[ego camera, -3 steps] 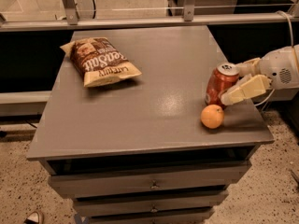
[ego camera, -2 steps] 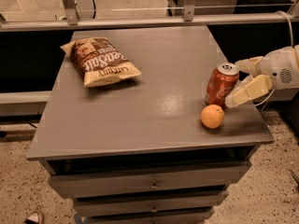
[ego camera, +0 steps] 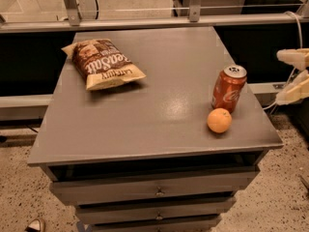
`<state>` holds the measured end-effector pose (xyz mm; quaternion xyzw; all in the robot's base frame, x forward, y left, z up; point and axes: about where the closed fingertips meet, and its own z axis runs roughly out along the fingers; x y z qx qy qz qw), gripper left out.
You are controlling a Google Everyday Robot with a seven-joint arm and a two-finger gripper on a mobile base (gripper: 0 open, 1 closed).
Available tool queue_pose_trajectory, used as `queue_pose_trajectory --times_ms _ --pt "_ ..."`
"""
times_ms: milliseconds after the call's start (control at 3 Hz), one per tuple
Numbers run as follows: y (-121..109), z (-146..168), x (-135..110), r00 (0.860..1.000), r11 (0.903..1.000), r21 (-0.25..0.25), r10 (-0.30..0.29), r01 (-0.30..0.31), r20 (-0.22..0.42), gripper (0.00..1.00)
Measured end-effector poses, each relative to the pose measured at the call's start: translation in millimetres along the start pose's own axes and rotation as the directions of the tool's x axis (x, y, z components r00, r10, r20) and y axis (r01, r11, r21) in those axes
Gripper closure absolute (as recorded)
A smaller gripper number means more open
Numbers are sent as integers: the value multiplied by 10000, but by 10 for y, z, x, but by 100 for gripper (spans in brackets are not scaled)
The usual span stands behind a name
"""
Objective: Move coke can near orange
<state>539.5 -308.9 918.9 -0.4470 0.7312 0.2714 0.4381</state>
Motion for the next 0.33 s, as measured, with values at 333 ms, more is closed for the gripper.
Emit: queue_pose_trajectory --times_ms 333 --pt "-78 -150 -127 9990 9991 233 -352 346 257 0"
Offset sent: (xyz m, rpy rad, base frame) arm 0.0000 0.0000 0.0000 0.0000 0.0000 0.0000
